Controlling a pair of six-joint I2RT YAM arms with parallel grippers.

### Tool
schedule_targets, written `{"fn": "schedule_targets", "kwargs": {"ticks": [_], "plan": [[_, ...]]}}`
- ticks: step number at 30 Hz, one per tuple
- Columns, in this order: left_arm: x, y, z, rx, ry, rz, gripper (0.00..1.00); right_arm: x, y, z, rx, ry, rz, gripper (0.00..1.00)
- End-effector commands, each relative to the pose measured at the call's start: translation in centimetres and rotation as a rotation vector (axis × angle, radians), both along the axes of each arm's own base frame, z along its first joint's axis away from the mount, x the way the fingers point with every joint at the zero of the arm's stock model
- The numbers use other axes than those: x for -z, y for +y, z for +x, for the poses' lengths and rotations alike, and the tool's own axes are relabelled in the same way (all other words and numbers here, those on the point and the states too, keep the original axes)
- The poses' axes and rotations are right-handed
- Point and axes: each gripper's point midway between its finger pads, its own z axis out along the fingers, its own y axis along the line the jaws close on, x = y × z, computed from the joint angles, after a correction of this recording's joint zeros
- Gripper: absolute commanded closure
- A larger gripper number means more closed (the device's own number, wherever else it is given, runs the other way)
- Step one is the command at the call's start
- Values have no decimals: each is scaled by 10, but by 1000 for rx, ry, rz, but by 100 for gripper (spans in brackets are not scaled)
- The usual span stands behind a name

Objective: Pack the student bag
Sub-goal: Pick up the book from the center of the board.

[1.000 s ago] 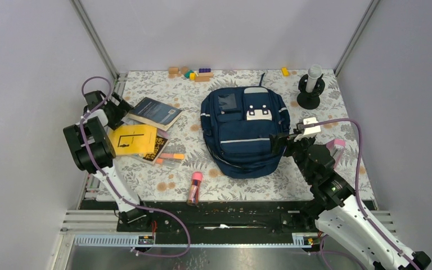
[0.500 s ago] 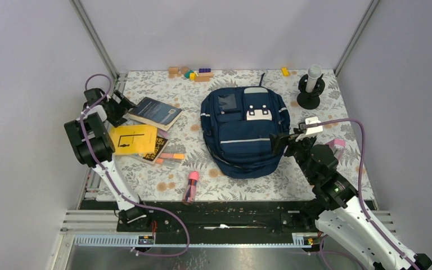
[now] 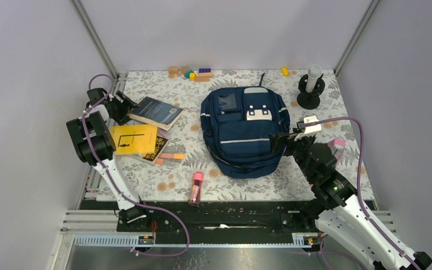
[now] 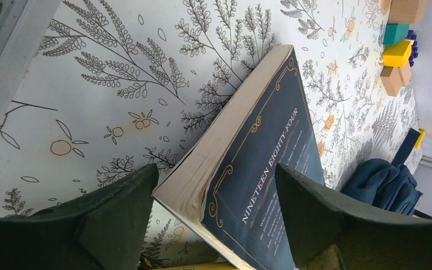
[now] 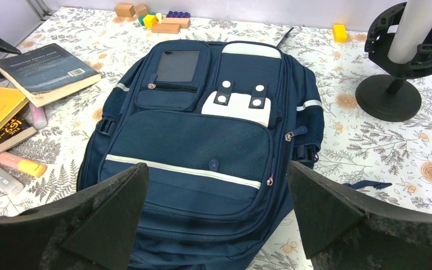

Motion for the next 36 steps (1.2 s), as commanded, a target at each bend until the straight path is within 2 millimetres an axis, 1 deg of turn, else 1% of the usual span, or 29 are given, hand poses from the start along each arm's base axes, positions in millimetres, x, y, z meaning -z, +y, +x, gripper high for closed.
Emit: {"fn": "schedule_targets", "kwargs": {"ticks": [1,2,4,5,8,9,10,11,12,16,17,20,22,23,26,29,31,32,35,36], "plan": [[7,-7,2,1,9,-43,26,-28,1,2,1,-58,34,0],[6,-7,3,-3,3,-44,30,-28,1,3,2,-58,34,0],[3,-7,4,-10,-6,-48,43,-28,1,3,1,-58,34,1],[-3,-8,6,-18,-30,-60,53,-27,0,3,3,-56,33,0],[-16,-10,11,-25,-83,-76,68,-25,0,2,5,-54,30,1],[-21,-10,12,-28,-99,-80,79,-25,0,2,3,-53,29,1],[-26,-10,13,-33,-112,-80,86,-23,0,2,2,-50,26,1],[-31,-10,14,-35,-128,-80,90,-23,0,1,2,-48,23,1],[-36,-10,15,-37,-144,-80,99,-22,-1,1,2,-47,20,1],[-54,-12,16,-37,-193,-84,100,-20,0,0,-5,-40,12,1],[-60,-13,17,-35,-214,-87,100,-20,3,0,-25,-41,5,1],[-80,-17,16,-47,-260,-111,100,-18,25,-2,-149,-34,-23,4],[-99,-21,15,-56,-303,-119,100,-18,43,0,-229,-24,-30,4],[-112,-24,14,-57,-327,-117,100,-18,52,2,-259,-18,-32,4],[-139,-32,9,-65,-374,-116,100,-26,77,15,-312,-55,-61,3],[-162,-39,3,-93,-413,-133,100,-41,110,30,-353,-127,-70,2],[-173,-44,-1,-108,-431,-153,100,-56,140,37,-408,-180,-65,2],[-178,-46,-3,-113,-440,-155,100,-61,154,41,-427,-195,-76,2],[-190,-56,-10,-122,-463,-172,100,-66,198,56,-468,-223,-101,2],[-193,-59,-12,-122,-469,-181,100,-64,212,62,-473,-225,-105,2]]}}
